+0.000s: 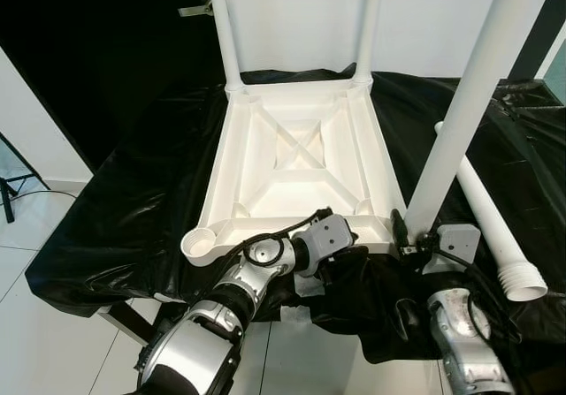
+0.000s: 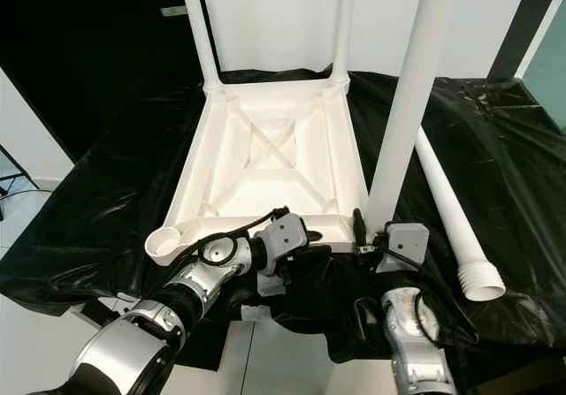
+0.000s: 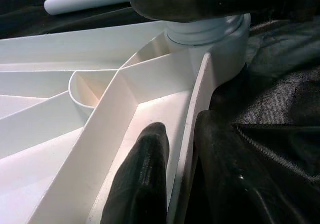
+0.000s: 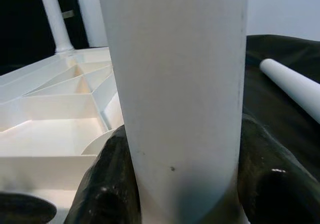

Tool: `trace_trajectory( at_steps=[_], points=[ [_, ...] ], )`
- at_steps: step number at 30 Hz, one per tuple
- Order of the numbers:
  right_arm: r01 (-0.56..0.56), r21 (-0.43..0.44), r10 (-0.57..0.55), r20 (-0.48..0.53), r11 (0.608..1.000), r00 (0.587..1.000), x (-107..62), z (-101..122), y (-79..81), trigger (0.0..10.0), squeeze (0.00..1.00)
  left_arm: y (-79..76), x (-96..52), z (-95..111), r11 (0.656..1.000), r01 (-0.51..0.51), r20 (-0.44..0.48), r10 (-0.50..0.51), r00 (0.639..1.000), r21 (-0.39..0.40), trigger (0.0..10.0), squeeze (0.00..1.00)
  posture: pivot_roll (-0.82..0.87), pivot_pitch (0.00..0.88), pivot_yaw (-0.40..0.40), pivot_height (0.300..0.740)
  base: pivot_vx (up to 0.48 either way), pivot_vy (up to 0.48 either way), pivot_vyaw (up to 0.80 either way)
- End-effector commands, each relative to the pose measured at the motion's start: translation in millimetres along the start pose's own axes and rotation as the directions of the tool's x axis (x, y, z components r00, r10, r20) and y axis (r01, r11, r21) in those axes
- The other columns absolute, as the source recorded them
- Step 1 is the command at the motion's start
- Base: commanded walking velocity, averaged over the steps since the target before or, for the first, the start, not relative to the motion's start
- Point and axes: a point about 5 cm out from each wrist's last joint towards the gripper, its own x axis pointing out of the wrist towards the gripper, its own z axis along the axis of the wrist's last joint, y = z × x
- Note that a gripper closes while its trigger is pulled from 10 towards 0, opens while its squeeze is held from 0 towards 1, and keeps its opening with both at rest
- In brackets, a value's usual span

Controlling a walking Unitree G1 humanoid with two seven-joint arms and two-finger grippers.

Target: Building children table

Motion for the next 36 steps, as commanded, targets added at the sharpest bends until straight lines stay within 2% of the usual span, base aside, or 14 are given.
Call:
trace_trajectory(
  at_steps=[1, 2, 5, 6, 9, 14, 16, 23, 24, 25, 26, 27, 33, 36],
  points=[
    [-0.109, -0.077, 0.1, -0.103, 0.991, 0.99, -4.6, -16, 4.0, 10.0, 0.39, -15.3, -4.7, -29, 0.998, 0.004, -0.138, -0.013, 0.99, -0.069, 10.0, 0.0, -0.14, 0.0, 0.041, 0.74, 0.0, 0.0, 0.0],
    [-0.125, -0.081, 0.117, -0.096, 0.989, 0.988, -3.7, -14, 3.5, 10.0, 1.0, -15.5, -4.4, -29, 0.998, 0.003, -0.137, -0.012, 0.991, -0.07, 10.0, 0.0, -0.14, 0.0, 0.036, 0.74, 0.0, 0.0, 0.0],
    [-0.135, -0.087, 0.127, -0.095, 0.987, 0.987, -1.0, -13, 2.1, 10.0, 1.0, -15.7, -4.1, -29, 0.997, 0.0, -0.135, -0.01, 0.991, -0.071, 10.0, 0.0, -0.14, 0.0, 0.035, 0.74, 0.0, 0.0, 0.0],
    [-0.16, -0.084, 0.151, -0.104, 0.984, 0.983, -0.2, -13, 2.3, 10.0, 0.0, -15.9, -4.4, -29, 0.997, 0.0, -0.135, -0.01, 0.991, -0.072, 10.0, 0.0, -0.14, 0.0, 0.035, 0.74, 0.0, 0.0, 0.0],
    [-0.193, -0.079, 0.183, -0.115, 0.978, 0.976, 0.6, -13, 2.8, 10.0, 0.0, -16.1, -4.8, -30, 0.997, 0.0, -0.136, -0.01, 0.991, -0.073, 10.0, 0.0, -0.14, 0.0, 0.035, 0.74, 0.0, 0.0, 0.0],
    [-0.375, -0.045, 0.364, -0.152, 0.926, 0.919, -0.6, -11, -0.1, 10.0, 0.0, -16.6, -6.0, -31, 0.997, 0.003, -0.142, -0.013, 0.99, -0.074, 10.0, 0.0, -0.14, 0.0, 0.037, 0.74, 0.0, 0.0, 0.0],
    [-0.455, -0.054, 0.441, -0.167, 0.889, 0.882, 0.5, -9, -7.6, 10.0, 0.0, -15.9, -5.8, -31, 0.997, 0.003, -0.143, -0.013, 0.99, -0.071, 10.0, 0.0, -0.14, 0.0, 0.038, 0.74, 0.0, 0.0, 0.0],
    [-0.558, -0.085, 0.537, -0.184, 0.826, 0.823, 9.3, 2, -26.2, 9.8, 0.0, -14.3, -4.0, -29, 0.998, -0.004, -0.141, -0.005, 0.99, -0.069, 10.0, 0.0, -0.14, 0.0, 0.034, 0.74, 0.0, 0.0, 0.0],
    [-0.584, -0.075, 0.564, -0.185, 0.808, 0.805, 8.5, 3, -27.8, 2.5, 0.0, -14.5, -3.9, -29, 0.998, -0.006, -0.141, -0.004, 0.99, -0.07, 10.0, 0.0, -0.14, 0.0, 0.033, 0.74, 0.0, 0.0, 0.0],
    [-0.584, -0.075, 0.564, -0.185, 0.808, 0.805, 8.5, 3, -27.8, 2.5, 0.0, -14.5, -3.9, -29, 0.998, -0.006, -0.141, -0.004, 0.99, -0.07, 10.0, 0.0, -0.14, 0.0, 0.033, 0.74, 0.0, 0.0, 0.0],
    [-0.617, -0.057, 0.598, -0.191, 0.785, 0.779, 6.3, 4, -28.1, 0.0, 0.0, -14.9, -3.9, -29, 0.997, -0.006, -0.141, -0.004, 0.99, -0.07, 10.0, 0.0, -0.14, 0.0, 0.033, 0.74, 0.0, 0.0, 0.0],
    [-0.617, -0.057, 0.598, -0.191, 0.785, 0.779, 6.3, 4, -28.1, 0.0, 0.0, -14.9, -3.9, -29, 0.997, -0.006, -0.141, -0.004, 0.99, -0.07, 10.0, 0.0, -0.14, 0.0, 0.033, 0.74, 0.0, 0.0, 0.0],
    [-0.707, 0.03, 0.686, -0.274, 0.707, 0.674, -6.3, -4, -30.3, 0.0, 0.0, -15.8, -5.6, -32, 0.997, -0.012, -0.144, 0.001, 0.99, -0.077, 10.0, 0.0, -0.13, 0.0, 0.03, 0.74, 0.0, 0.0, 0.0],
    [-0.711, 0.052, 0.691, -0.295, 0.701, 0.66, -9.7, -8, -31.1, 0.0, 0.0, -16.4, -5.7, -32, 0.997, -0.012, -0.144, 0.0, 0.99, -0.079, 10.0, 0.0, -0.13, 0.0, 0.03, 0.74, 0.0, 0.0, 0.0]
  ],
)
